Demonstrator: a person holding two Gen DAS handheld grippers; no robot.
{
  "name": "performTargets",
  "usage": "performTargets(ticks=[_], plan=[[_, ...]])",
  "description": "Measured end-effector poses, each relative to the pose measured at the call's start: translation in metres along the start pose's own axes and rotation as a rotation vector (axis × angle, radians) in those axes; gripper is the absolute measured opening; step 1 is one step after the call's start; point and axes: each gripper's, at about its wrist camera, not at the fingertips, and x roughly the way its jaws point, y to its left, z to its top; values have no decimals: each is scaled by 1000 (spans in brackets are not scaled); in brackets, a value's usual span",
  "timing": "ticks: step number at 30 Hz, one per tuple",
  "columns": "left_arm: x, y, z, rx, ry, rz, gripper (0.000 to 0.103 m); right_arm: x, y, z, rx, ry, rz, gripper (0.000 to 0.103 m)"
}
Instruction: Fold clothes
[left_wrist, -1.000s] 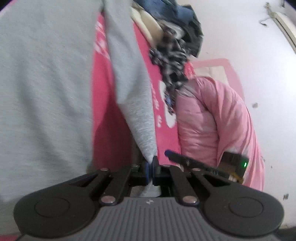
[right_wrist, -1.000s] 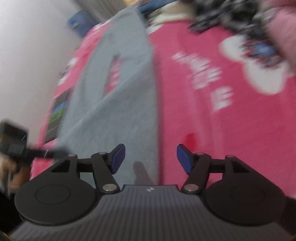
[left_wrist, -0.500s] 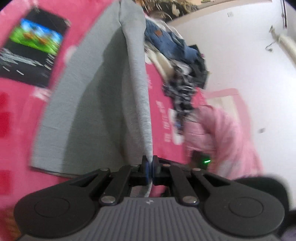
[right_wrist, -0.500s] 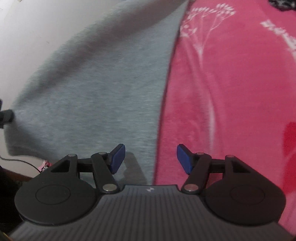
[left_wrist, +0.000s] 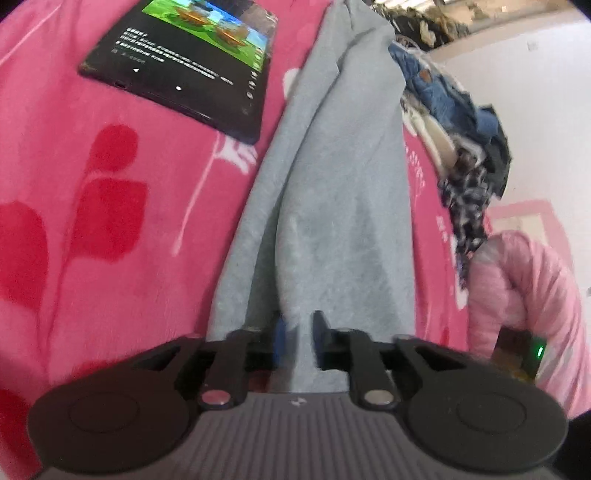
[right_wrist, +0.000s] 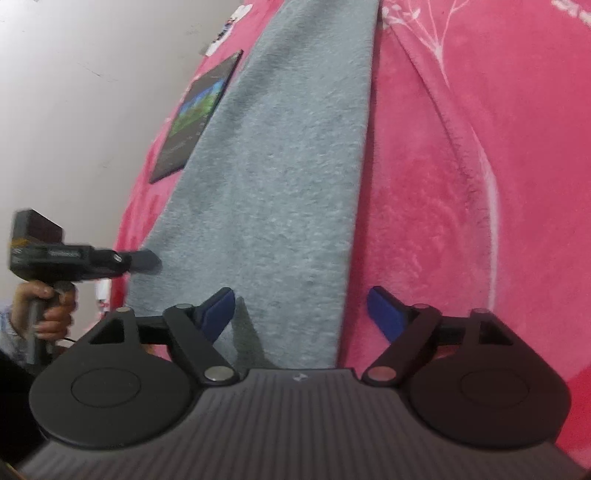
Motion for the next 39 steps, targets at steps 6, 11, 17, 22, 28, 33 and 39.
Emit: performTargets(ticks=[6, 11, 17, 22, 28, 33, 39], plan=[[27, 19, 17, -76, -2, -87, 3, -1, 9, -7, -13, -40, -95, 33], [-10, -21, 24, 62, -82, -103, 3, -15, 15, -9, -60, -126, -110, 19], [-21, -16, 48, 113, -87, 6, 5, -16, 24, 4, -137, -156, -125, 19], [-6, 31, 38, 21, -111, 76, 14, -2, 3, 7, -57, -127, -142, 19], [-47, 23, 6, 129, -177, 170, 35, -13, 21, 0, -219, -126, -231, 30], [-49, 27, -18, 123, -55, 185, 16, -21, 22, -9, -176, -71, -81, 31], [-55, 39, -37, 62, -75, 156, 6, 4, 37, -30, -208, 42, -43, 33]])
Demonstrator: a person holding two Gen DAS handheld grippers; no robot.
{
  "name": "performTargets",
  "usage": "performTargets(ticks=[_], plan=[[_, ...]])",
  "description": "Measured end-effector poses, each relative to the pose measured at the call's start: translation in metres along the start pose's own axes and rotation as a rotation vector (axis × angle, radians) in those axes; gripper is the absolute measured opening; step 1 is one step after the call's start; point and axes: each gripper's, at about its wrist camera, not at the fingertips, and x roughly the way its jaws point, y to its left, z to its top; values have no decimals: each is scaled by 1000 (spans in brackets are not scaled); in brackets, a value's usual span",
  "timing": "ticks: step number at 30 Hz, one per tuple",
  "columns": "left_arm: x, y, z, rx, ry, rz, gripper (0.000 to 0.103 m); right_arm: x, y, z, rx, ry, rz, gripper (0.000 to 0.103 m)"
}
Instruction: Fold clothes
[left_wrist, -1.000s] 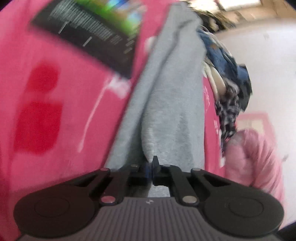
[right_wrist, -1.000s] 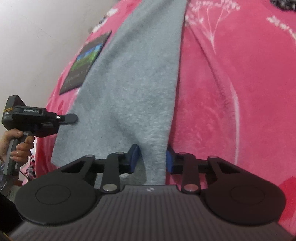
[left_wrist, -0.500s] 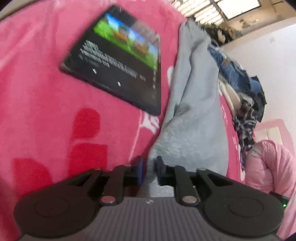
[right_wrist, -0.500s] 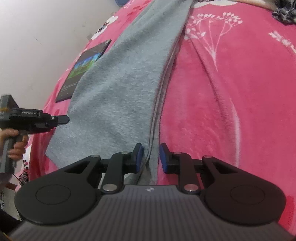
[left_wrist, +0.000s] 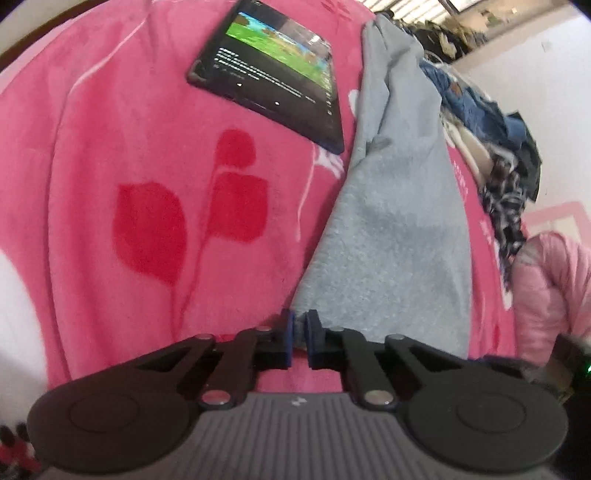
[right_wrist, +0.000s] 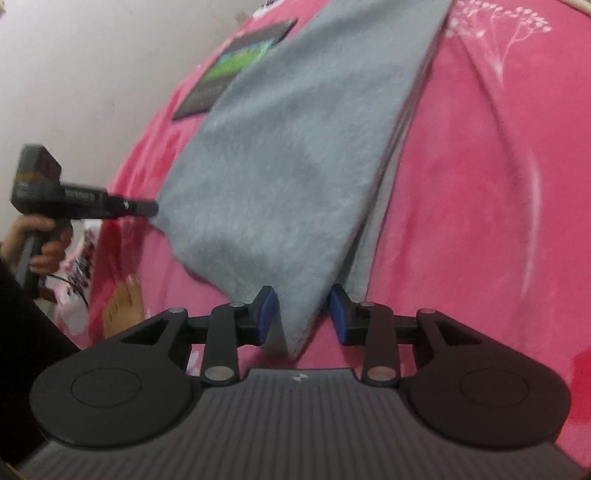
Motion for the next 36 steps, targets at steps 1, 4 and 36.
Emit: performTargets(ticks=[1, 4, 36], plan=[[-1, -2, 0, 6, -2, 4, 5, 2, 4, 1, -4, 5, -20, 29], [-6, -12, -2, 15, -9, 1, 5, 3, 12, 6, 8, 17, -95, 10], [-30, -86, 1, 423, -239, 211, 17, -51, -20, 29, -122, 8, -260, 51]])
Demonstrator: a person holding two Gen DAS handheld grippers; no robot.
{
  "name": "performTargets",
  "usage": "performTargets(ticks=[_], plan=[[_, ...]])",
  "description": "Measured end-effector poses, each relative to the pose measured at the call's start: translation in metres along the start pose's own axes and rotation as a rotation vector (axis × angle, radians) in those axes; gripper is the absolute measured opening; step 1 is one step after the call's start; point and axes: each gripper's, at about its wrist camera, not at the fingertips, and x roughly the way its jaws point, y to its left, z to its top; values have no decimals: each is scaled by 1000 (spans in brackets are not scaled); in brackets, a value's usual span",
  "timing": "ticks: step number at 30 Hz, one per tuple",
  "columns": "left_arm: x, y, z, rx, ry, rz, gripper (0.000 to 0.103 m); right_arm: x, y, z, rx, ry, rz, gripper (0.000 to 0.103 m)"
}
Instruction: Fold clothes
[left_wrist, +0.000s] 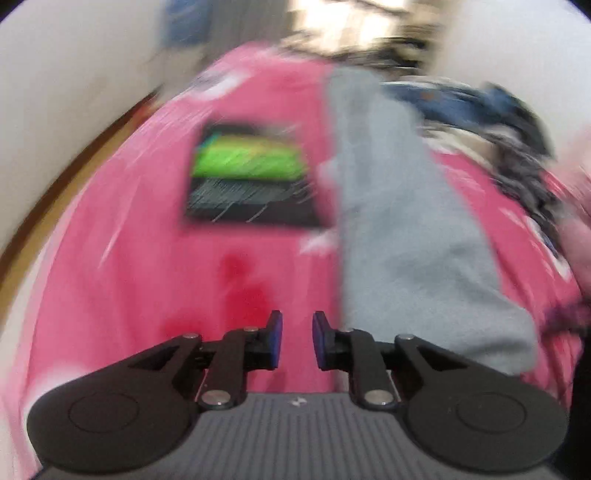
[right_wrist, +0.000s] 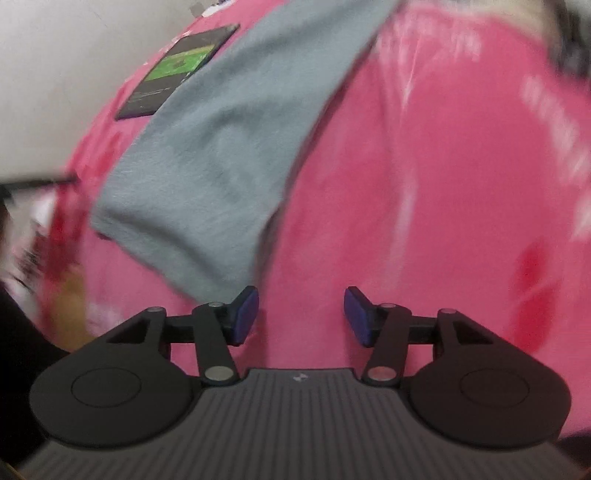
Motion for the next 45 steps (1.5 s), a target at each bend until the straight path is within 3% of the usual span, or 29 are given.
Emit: performTargets(ticks=[3, 6, 8, 9, 10, 13, 14, 18, 19, 22, 25, 27, 28, 30, 31, 33, 34, 37, 39, 42, 43, 44, 45], plan=[[40, -14, 28, -10, -30, -174, 16, -2, 2, 31, -88, -97, 12, 51], [95, -40, 52, 59, -33, -239, 12, 25, 15, 52, -62, -170, 157, 51], [126, -56, 54, 159, -14, -201, 16, 55, 32, 49, -82, -122, 242, 51], [141, -56, 54, 185, 6, -131, 13, 68, 39, 44, -90, -101, 261, 52], [152, -47, 54, 162, 14, -89, 3, 73, 41, 33, -94, -105, 250, 53], [162, -3, 52, -120, 18, -207, 3, 66, 35, 1, -56, -149, 254, 53], [160, -1, 51, -157, 19, -205, 3, 62, 30, -5, -16, -141, 278, 53], [150, -26, 56, -101, 11, -120, 3, 53, 16, -17, 119, -106, 355, 53], [145, -34, 61, -82, -6, -132, 10, 52, 17, -17, 130, -98, 360, 53], [133, -46, 83, -52, -84, -176, 14, 39, 16, -19, 161, -100, 379, 53], [144, -44, 112, -32, -131, -152, 21, 26, -5, -28, 293, -145, 377, 53], [166, -37, 137, -54, -106, -166, 27, 15, -23, -34, 383, -194, 354, 53], [183, -32, 148, -74, -53, -198, 34, 9, -32, -38, 416, -223, 335, 53], [217, -23, 170, -109, 51, -256, 36, -1, -45, -40, 426, -279, 277, 53], [230, -20, 173, -117, 97, -263, 33, -4, -50, -38, 419, -299, 240, 53], [243, -14, 174, -133, 130, -236, 8, -1, -62, -28, 417, -331, 211, 53], [245, -9, 175, -149, 142, -228, 3, 2, -68, -23, 418, -346, 207, 53], [233, 9, 181, -259, 148, -202, 1, 18, -69, 2, 389, -341, 191, 53], [216, 14, 189, -215, 114, -171, 1, 34, -59, 24, 283, -339, 71, 54], [208, 14, 203, -82, 55, -110, 2, 78, -54, 50, 60, -364, -248, 57], [212, 11, 204, -32, 46, -85, 2, 93, -60, 49, 20, -396, -306, 76], [218, 8, 204, 17, 38, -58, 2, 102, -70, 41, 28, -458, -297, 88], [224, 6, 202, 62, 25, -29, 2, 107, -76, 36, 37, -498, -288, 89]])
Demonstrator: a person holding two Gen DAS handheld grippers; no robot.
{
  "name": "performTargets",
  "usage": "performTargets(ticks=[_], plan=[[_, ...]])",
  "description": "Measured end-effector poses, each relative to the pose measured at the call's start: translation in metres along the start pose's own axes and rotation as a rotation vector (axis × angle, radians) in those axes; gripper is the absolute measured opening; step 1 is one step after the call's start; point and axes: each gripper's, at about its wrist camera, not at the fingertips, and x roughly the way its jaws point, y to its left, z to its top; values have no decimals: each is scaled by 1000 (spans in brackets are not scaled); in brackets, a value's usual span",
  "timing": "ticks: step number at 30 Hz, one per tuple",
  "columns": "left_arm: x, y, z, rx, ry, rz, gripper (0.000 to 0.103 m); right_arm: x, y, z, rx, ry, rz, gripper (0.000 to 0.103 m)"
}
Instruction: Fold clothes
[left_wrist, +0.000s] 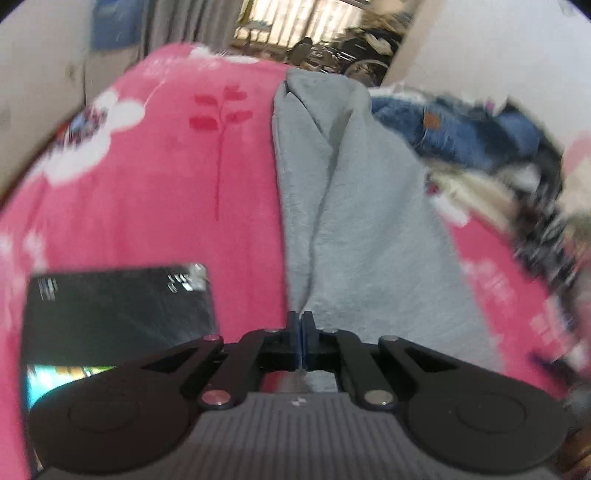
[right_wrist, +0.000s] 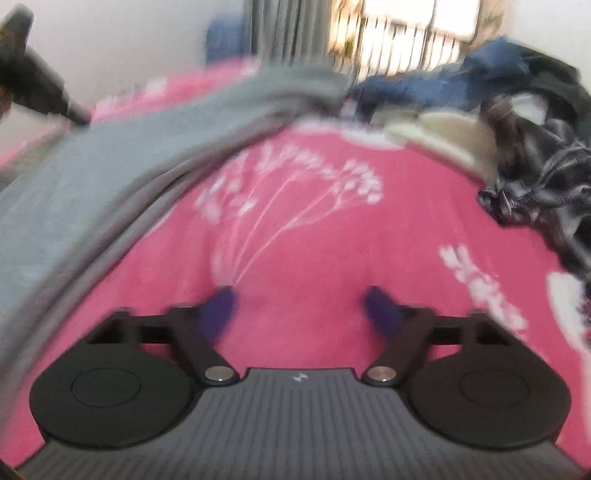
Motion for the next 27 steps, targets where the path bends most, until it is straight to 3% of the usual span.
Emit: performTargets(ticks=[2, 5, 7, 11, 13, 16, 19, 21, 24, 27], plan=[[16, -1, -3, 40, -15, 4, 2, -4, 0, -2, 1, -13, -5, 89], [32, 4, -8, 23, -25, -21, 2, -4, 4, -1, -13, -8, -30, 90], [29, 4, -9, 25, -36, -16, 6, -3, 3, -2, -12, -6, -38, 91], [13, -7, -8, 146, -84, 46, 28, -4, 1, 1, -1, 2, -36, 95], [-1, -11, -9, 189, -147, 52, 28, -4, 1, 1, -2, 6, -38, 95], [-21, -22, -16, 236, -216, 1, 26, -3, 0, 2, 0, 16, -35, 96], [-9, -37, -31, 308, -113, -127, 23, -2, -3, 4, -4, 32, -29, 100], [8, -48, -50, 393, -70, -139, 24, 0, -5, 6, -13, 41, -21, 101], [10, -67, -64, 510, -78, -80, 22, 1, -7, 6, -22, 43, -8, 102], [13, -74, -57, 519, -42, -60, 22, 2, -9, 9, -37, 59, 9, 102]])
